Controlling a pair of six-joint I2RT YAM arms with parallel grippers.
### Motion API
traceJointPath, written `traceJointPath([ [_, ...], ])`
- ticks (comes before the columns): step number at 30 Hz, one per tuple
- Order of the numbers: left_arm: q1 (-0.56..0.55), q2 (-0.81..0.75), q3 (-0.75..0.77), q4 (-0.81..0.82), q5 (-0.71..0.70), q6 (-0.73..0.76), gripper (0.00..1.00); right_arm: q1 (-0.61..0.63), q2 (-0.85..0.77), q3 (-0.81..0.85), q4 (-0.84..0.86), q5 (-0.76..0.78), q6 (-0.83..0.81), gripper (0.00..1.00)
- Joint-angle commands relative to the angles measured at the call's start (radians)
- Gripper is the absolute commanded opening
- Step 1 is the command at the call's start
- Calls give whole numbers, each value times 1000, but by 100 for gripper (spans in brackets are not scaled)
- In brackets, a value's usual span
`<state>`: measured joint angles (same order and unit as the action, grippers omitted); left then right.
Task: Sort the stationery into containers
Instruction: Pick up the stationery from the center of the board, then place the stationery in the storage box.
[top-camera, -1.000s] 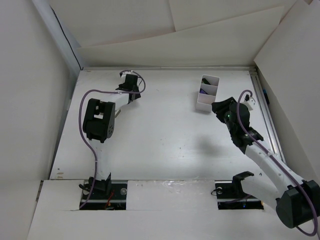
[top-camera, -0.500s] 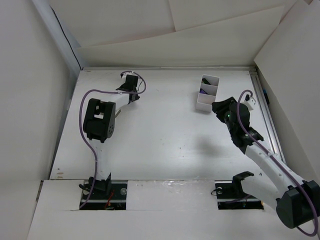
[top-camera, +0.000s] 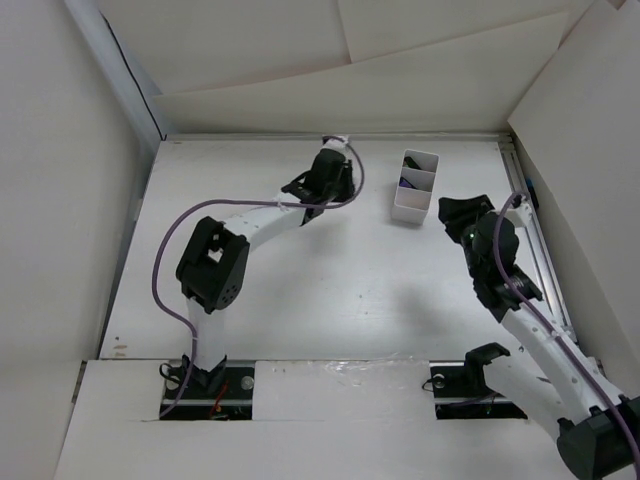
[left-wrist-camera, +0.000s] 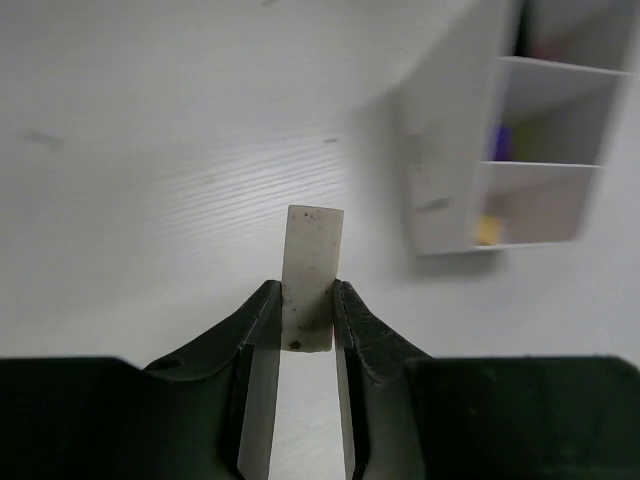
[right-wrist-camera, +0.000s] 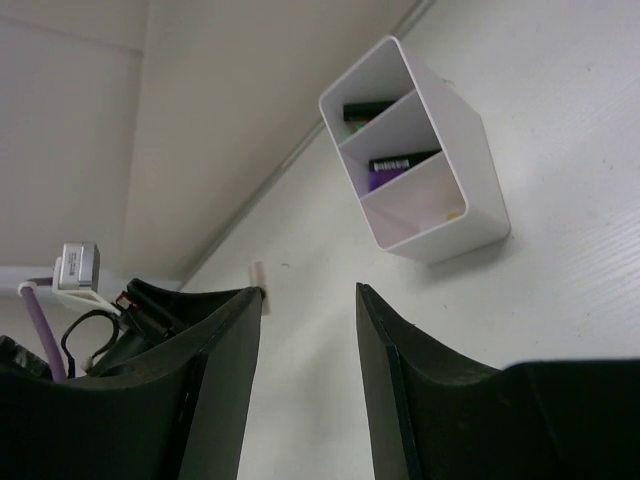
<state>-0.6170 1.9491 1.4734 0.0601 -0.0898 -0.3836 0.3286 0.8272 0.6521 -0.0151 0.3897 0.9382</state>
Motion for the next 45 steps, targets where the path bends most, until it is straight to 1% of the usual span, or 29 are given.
traceJointPath([
  [1, -67, -27, 129, 63, 128, -8, 14, -13, -72, -14, 40, 58, 10, 48],
  [3, -111, 20, 206, 63, 162, -8, 14, -13, -86, -25, 40, 69, 10, 48],
  [5, -131, 68, 280, 18, 180, -8, 14, -13, -86, -25, 40, 69, 10, 48],
  [6, -142, 120, 357, 1, 212, -8, 14, -13, -86, -25, 40, 69, 10, 48],
  [7, -142, 163, 388, -12, 225, -8, 14, -22, -77, -25, 40, 60, 10, 48],
  [10, -167, 204, 453, -22, 238, -18, 14, -22, -77, -25, 40, 60, 10, 48],
  [14, -167, 263, 514, -13, 263, -29, 16, -22, -77, -25, 40, 60, 19, 48],
  [18, -167, 296, 515, -14, 283, -29, 17, -22, -86, -25, 29, 51, 19, 48],
  [23, -167, 343, 556, -25, 305, -29, 18, -22, -68, -25, 29, 41, 19, 48],
  [25, -167, 353, 556, -16, 305, -29, 20, -22, -68, -25, 29, 41, 19, 48],
  [27, -167, 379, 587, -16, 305, -29, 23, -22, -50, -16, 29, 41, 19, 48],
  [29, -167, 392, 599, -16, 305, -29, 28, -22, -40, -16, 29, 29, 19, 48],
  [33, -167, 392, 599, 4, 294, -29, 35, -22, -40, -16, 29, 20, 19, 48],
  [34, -167, 392, 599, 4, 294, -29, 40, -22, -40, -16, 38, 20, 19, 48],
  [37, -167, 380, 588, 14, 294, -29, 49, -22, -30, -16, 38, 11, 19, 48],
  [38, -167, 369, 562, 24, 294, -29, 53, -22, -30, -16, 38, 20, 19, 48],
  [40, -167, 334, 530, 38, 294, -29, 53, -22, -39, -16, 38, 29, 19, 48],
  [42, -167, 240, 426, 67, 271, -29, 52, -22, -39, -16, 38, 29, 19, 48],
  [43, -167, 197, 372, 120, 262, -20, 52, -22, -39, -16, 38, 20, 19, 48],
  [44, -167, 104, 314, 151, 253, -20, 52, -22, -39, -16, 38, 20, 19, 48],
  [45, -167, 56, 194, 180, 227, -20, 52, -22, -39, -16, 38, 20, 19, 48],
])
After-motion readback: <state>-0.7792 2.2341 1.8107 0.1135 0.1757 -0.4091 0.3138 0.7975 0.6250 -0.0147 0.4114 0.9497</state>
